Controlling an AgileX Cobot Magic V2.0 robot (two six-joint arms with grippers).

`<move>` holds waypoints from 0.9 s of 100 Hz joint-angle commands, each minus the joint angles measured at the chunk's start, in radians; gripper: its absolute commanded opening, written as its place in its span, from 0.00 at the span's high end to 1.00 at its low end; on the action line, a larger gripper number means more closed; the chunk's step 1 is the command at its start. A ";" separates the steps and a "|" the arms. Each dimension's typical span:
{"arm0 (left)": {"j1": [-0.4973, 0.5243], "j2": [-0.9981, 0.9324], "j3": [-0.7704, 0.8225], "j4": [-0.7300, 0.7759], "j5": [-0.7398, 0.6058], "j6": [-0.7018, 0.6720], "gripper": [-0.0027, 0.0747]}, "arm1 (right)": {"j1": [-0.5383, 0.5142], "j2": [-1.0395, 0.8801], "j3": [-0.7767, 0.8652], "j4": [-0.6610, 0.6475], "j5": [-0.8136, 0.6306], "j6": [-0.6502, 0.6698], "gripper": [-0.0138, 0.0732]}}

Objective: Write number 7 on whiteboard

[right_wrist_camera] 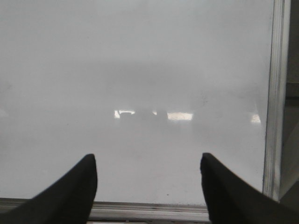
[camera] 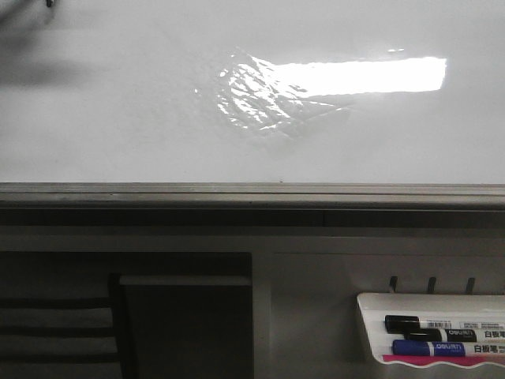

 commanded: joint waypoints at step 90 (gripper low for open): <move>0.003 -0.029 -0.063 -0.014 0.064 -0.002 0.99 | -0.003 0.011 -0.033 -0.009 -0.070 -0.010 0.35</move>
